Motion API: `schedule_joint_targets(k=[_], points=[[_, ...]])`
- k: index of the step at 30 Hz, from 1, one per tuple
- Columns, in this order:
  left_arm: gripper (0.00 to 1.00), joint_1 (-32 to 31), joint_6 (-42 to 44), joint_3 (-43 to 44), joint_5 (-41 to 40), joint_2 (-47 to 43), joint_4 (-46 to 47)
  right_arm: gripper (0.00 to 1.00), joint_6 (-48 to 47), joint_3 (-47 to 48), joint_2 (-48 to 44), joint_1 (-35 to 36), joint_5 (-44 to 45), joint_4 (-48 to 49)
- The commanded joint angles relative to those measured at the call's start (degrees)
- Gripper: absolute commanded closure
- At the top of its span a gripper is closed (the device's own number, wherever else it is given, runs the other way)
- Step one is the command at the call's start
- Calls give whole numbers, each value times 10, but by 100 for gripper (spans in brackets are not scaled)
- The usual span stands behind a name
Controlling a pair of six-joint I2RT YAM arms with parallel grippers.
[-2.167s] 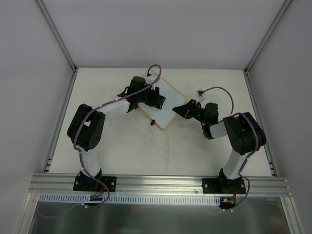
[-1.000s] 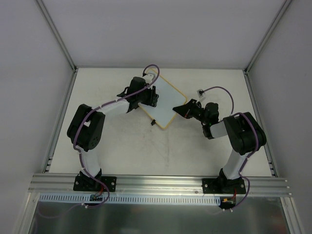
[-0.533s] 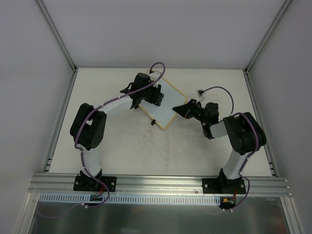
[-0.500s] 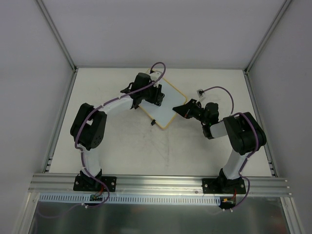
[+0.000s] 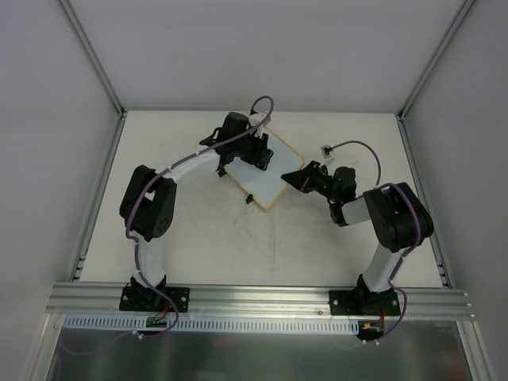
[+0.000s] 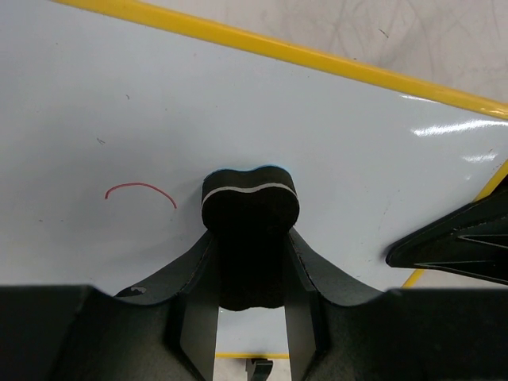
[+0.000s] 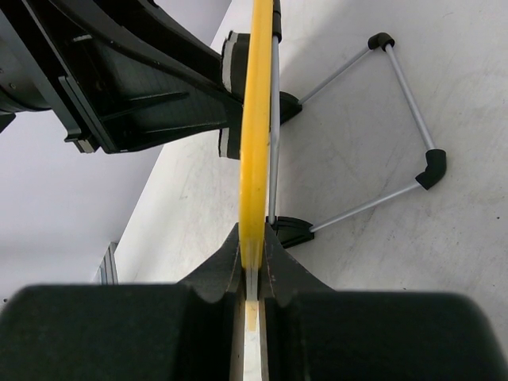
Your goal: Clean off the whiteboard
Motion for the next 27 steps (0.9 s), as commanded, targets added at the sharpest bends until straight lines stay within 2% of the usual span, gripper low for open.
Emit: schedule_joint_targets(k=[1,9,27], points=[[100,15,11,43,21,36,26,100,-3,25,-16,23,-65,161],[100,73,6,77,31,69,19,100,-3,26,-13,23,-65,161],[100,178,-36,88,22,99,16,100,-3,26,-12,23,-65,161]])
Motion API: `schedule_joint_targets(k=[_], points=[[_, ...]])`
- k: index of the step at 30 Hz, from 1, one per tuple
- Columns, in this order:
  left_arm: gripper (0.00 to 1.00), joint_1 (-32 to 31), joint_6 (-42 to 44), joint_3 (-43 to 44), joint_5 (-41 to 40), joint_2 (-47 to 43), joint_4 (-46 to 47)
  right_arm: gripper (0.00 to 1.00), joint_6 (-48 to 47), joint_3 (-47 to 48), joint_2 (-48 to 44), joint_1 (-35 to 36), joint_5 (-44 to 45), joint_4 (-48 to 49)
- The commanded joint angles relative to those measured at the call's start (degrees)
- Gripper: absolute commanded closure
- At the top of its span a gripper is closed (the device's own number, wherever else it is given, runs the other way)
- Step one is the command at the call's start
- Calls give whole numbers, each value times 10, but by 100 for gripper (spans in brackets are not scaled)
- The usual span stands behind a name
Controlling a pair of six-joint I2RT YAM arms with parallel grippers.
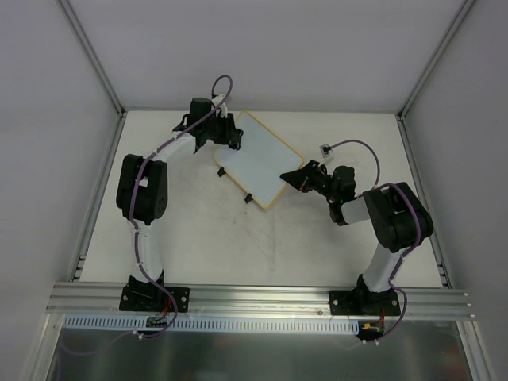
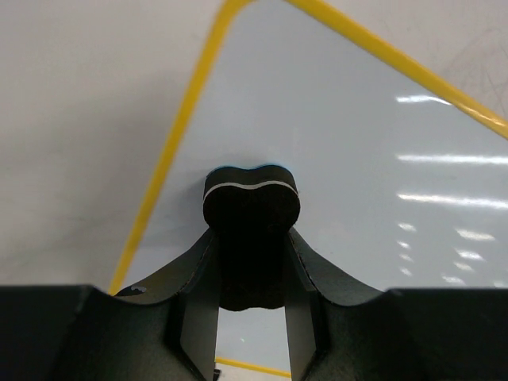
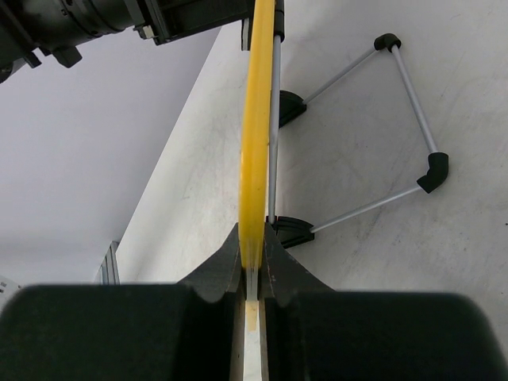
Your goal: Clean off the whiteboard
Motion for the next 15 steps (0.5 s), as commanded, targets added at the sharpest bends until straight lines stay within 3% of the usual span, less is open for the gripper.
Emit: schedule_joint_targets(k=[1,15], points=[[100,35,-15,16,-44,26,0,100,-3,20,-13,19,-65,167],[100,36,-13,35,4,28,-30,100,-2,21,-12,19,-67,166]])
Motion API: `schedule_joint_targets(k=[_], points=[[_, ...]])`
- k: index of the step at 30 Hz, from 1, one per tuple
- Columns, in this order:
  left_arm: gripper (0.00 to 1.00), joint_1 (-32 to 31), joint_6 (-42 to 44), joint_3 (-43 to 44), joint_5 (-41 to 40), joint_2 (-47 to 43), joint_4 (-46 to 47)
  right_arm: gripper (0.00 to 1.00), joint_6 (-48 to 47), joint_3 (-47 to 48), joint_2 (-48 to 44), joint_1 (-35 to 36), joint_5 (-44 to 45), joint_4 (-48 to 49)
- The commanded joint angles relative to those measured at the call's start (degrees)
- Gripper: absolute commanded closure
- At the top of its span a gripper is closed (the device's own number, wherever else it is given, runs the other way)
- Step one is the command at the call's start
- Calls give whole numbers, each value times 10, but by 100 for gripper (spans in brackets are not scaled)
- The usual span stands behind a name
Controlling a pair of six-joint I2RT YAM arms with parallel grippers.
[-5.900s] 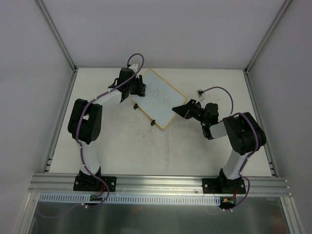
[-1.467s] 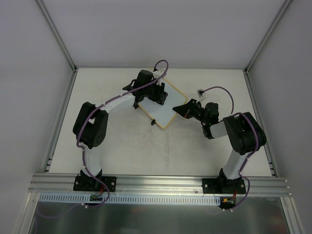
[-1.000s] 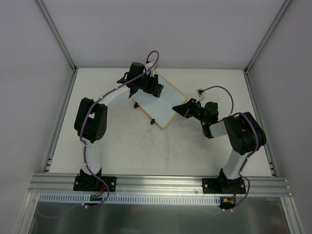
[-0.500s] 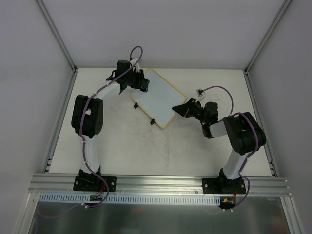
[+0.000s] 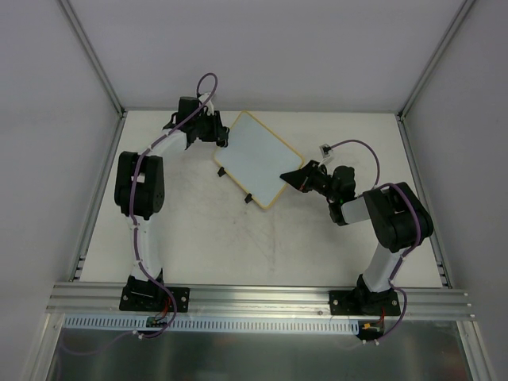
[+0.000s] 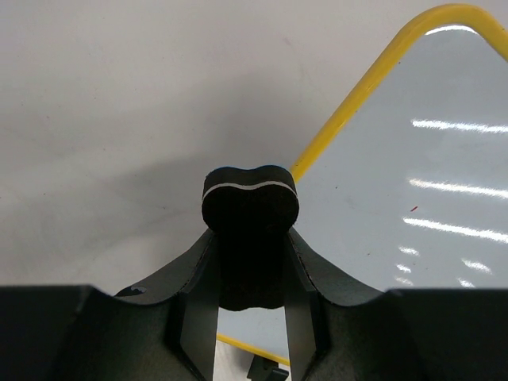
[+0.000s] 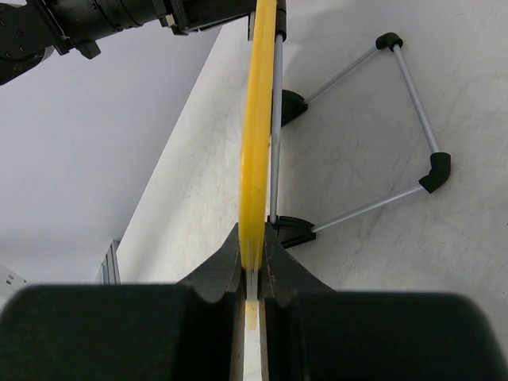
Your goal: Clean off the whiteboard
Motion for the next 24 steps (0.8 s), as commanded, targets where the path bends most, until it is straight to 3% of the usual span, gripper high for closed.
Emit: schedule_joint_targets(k=[1,4,12,24], points=[[100,-23,5,13,3,-8,-18,100,-2,20,-13,19,-65,165],[100,-38,9,13,-7,-22,-18,100,-2,20,-12,18,-63,165],[100,-110,69,22,-139,-45,-18,100,-1,22,-10,18,-65,165],[100,-165,63,22,-121,-18,-18,100,0,23,-13,18,-67,165]])
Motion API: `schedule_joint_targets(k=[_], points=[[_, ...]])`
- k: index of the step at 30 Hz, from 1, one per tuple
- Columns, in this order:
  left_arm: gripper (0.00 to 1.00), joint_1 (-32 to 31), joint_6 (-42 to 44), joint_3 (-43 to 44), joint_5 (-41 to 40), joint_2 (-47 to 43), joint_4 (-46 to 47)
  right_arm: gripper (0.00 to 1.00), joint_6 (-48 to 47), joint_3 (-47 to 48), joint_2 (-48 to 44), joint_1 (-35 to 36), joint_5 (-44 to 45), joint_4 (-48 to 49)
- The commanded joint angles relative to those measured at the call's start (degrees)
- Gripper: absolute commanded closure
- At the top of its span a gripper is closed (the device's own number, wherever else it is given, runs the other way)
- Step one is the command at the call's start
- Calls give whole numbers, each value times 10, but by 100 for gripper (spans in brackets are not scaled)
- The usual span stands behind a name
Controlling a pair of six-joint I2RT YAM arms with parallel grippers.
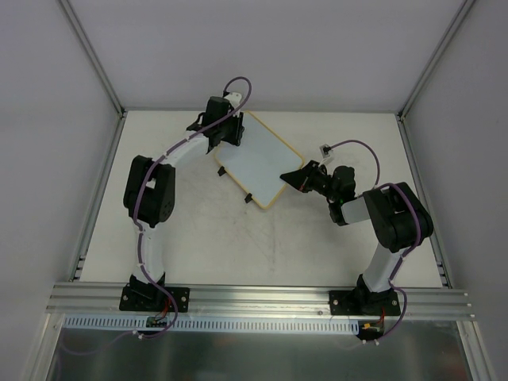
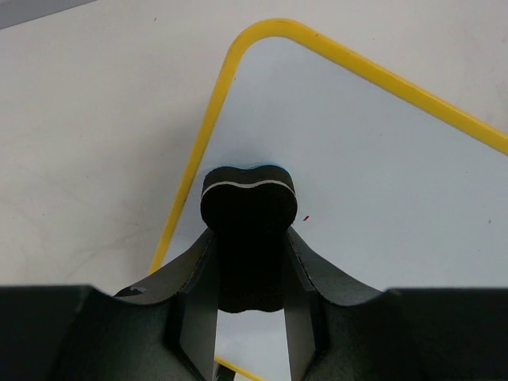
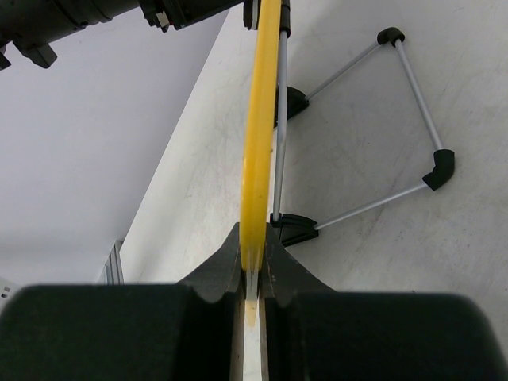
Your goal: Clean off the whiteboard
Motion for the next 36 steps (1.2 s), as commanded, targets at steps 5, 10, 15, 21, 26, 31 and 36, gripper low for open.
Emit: schedule_joint_targets(k=[5,10,15,21,26,31,36], points=[[100,-84,-11,-9,70,-3,8,100,-6,22,-13,18,-66,167],[100,-106,-16,-37,72,-27,11,100,-6,21,-14,18,-66,167],[100,-114,-33,-82,92,-66,26,100,-7,21,-15,18,-66,167],[100,-102,-49,-129,48,-113,30,100,-6,21,-15,18,-64,167],[100,-49,-91,-154,91,-155,30,100,-7,21,-15,18,-65,167],[100,-2,-114,-219,50,-215,45,100,-9,21,-15,18,-63,166],[100,51,-156,-304,-6,-300,17,100,-10,21,-12,18,-62,166]])
